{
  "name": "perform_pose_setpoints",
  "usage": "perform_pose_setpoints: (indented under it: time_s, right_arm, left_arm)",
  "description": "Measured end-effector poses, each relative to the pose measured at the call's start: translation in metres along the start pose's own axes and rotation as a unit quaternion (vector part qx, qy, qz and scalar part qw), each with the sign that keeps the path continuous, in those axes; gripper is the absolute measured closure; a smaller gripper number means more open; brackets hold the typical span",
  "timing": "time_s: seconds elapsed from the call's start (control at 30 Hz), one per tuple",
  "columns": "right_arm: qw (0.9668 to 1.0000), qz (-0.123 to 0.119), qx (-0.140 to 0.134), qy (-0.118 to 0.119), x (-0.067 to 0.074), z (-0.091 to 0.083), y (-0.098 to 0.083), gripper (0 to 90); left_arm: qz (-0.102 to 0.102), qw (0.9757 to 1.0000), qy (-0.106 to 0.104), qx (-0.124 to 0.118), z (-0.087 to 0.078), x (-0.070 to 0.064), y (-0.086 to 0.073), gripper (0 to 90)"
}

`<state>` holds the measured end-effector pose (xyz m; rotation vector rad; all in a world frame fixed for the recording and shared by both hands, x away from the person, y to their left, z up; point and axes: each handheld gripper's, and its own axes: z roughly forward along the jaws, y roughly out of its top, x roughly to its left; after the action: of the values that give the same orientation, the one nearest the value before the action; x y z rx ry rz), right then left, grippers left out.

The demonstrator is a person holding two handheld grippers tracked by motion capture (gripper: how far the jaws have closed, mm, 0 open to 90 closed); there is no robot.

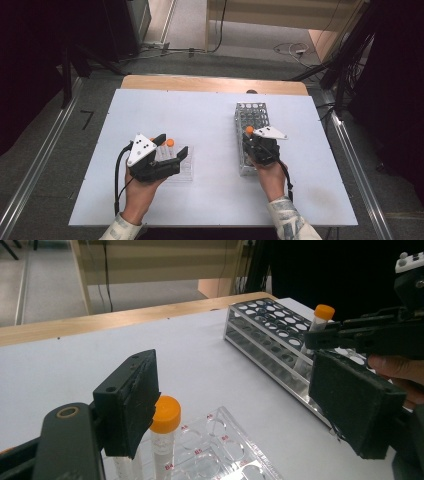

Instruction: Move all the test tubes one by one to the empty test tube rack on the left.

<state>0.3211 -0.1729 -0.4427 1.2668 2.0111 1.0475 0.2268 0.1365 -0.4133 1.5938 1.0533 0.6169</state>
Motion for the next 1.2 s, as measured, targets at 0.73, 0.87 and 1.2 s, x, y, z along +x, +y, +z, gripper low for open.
perform_pose_setpoints:
  time_s: [0.73,0.87,1.2]
  right_arm:
    - [0.9963,-0.009,-0.078,0.034,0.002,-0.057,0.022,72.0]
    - [0.9959,-0.018,-0.075,0.047,0.007,-0.061,0.02,72.0]
    - [0.9936,-0.039,-0.065,0.084,0.024,-0.068,0.012,72.0]
  left_arm:
    - [0.0,1.0,-0.003,-0.001,-0.002,-0.001,0.0,19.9]
    - [0.002,1.0,-0.004,-0.001,-0.003,-0.001,0.001,19.9]
    - [0.003,1.0,-0.007,-0.005,-0.005,-0.002,0.001,19.9]
